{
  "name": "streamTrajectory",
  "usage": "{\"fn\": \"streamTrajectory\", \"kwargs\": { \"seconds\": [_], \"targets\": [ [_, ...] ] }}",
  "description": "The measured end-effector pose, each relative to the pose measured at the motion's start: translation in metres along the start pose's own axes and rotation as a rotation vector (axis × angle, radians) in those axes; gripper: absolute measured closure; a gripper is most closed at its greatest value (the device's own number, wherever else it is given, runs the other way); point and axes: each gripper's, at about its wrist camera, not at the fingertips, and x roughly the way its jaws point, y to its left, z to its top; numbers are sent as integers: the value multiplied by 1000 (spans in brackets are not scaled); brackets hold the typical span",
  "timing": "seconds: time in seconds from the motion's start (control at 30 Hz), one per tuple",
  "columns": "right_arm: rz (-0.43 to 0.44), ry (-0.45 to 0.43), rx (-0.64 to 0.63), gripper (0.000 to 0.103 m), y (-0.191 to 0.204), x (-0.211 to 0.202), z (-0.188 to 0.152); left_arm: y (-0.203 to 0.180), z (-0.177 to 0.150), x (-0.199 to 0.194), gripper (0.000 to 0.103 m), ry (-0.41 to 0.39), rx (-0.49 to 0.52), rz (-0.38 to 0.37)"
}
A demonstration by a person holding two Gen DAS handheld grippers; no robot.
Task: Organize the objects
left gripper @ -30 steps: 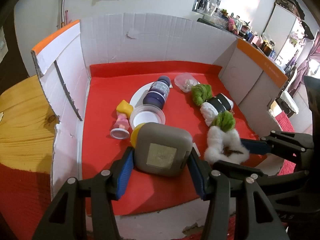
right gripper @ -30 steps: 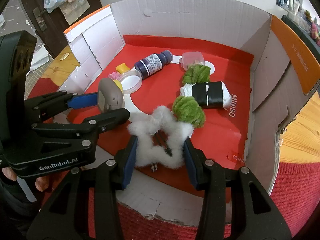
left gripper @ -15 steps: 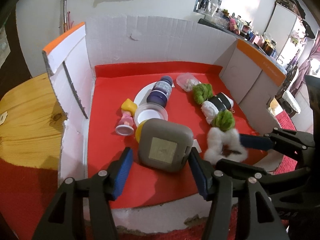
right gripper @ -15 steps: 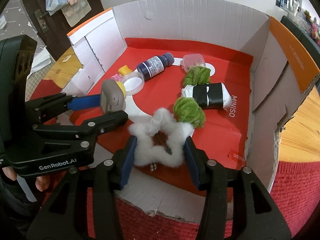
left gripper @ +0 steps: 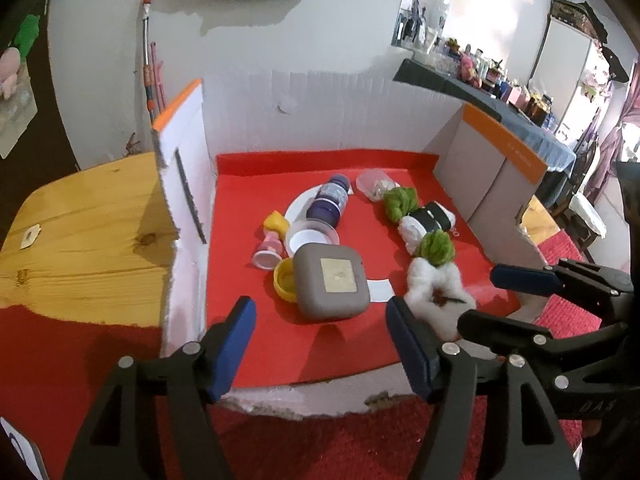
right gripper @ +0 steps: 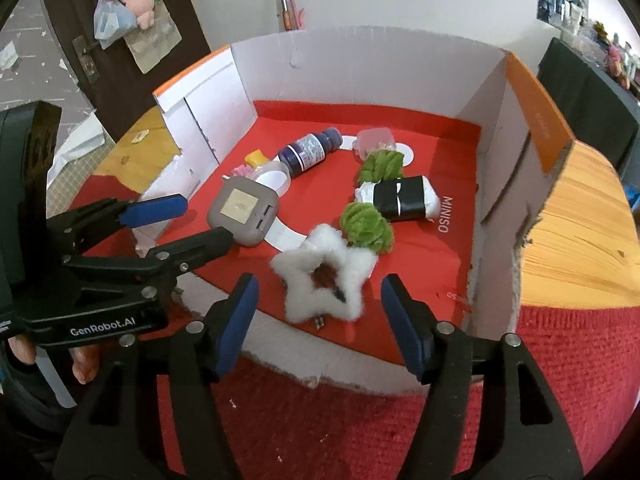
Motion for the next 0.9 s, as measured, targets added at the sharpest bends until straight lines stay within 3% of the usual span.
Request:
{"fn": "streamTrajectory", "kwargs": {
  "seconds": [0.47, 0.57, 0.9],
  "targets": [
    [-30, -76, 49, 35, 4, -25, -17, -4, -16, -23, 24, -78, 8, 38],
    [-32, -87, 54, 28, 4, -29, -20, -5, -20, -27, 19, -88, 7, 48],
    [-58, -135, 67, 21, 7, -40, -31, -6, -31, -41, 9, -137, 1, 52]
  ]
}}
